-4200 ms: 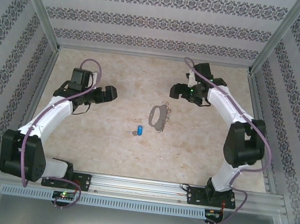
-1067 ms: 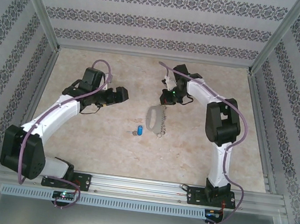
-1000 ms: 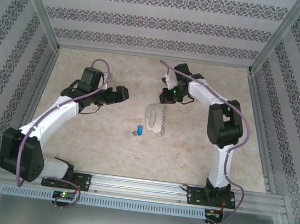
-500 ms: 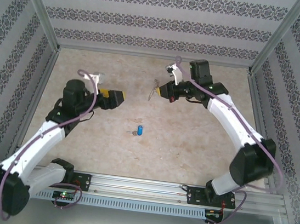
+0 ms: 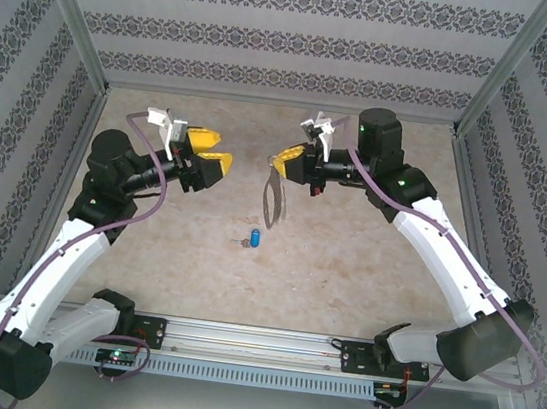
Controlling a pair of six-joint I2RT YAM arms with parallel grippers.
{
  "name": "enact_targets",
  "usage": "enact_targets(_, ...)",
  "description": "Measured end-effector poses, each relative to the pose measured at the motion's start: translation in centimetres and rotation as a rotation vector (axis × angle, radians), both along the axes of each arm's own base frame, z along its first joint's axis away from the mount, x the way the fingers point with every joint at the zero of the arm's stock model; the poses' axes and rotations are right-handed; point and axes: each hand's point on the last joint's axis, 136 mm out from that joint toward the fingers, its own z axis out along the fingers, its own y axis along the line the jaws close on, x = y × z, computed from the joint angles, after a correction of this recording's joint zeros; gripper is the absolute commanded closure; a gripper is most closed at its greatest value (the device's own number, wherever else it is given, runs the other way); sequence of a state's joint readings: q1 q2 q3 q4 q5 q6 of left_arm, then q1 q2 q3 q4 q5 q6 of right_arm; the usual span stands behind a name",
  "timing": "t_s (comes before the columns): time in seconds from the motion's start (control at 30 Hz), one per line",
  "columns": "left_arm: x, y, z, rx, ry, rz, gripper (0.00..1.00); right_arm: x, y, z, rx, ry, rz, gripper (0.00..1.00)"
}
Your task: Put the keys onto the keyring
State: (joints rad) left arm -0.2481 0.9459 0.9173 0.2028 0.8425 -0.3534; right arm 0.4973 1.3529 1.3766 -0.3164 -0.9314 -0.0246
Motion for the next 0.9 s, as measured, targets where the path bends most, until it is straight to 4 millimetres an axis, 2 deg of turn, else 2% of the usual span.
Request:
enact_targets(0.13,-2.1,-1.5,2.9,0.030,-0.075,-0.090,0.23,-0.7,0.6,2.4,0.047,-0.042,0.033,1.00)
enact_targets(0.27,-3.8,-2.3,4.4,0.068,-0.144,-0.146,0.18,-1.7,1.3,4.9,0.093,-0.095,0.065,1.00)
enact_targets(0.37,-4.0,-2.3,4.3,0.096,-0.159,-0.153,0.24,-3.1,2.0,6.7,0.121,-0.128,0.113,1.00)
enact_targets(0.53,-4.2,-2.5,4.3,0.122,-0.165,-0.177,0.49,-4.9,2.5,8.9,0.157,-0.169,0.174,1.00)
enact_targets(0.6,-4.4,-2.6,4.4,0.127,-0.168,-0.185,0.56,-5.2,2.6,9.3,0.164,-0.174,0.185,1.00)
enact_targets(0.7,-4.8,-2.6,4.9,0.125,-0.175,-0.198,0.59,-5.4,2.6,9.5,0.167,-0.177,0.192,1.00)
enact_targets(0.9,-6.2,-3.2,6.6,0.113,-0.216,-0.245,0.59,-5.5,3.0,9.2,0.165,-0.160,0.202,1.00)
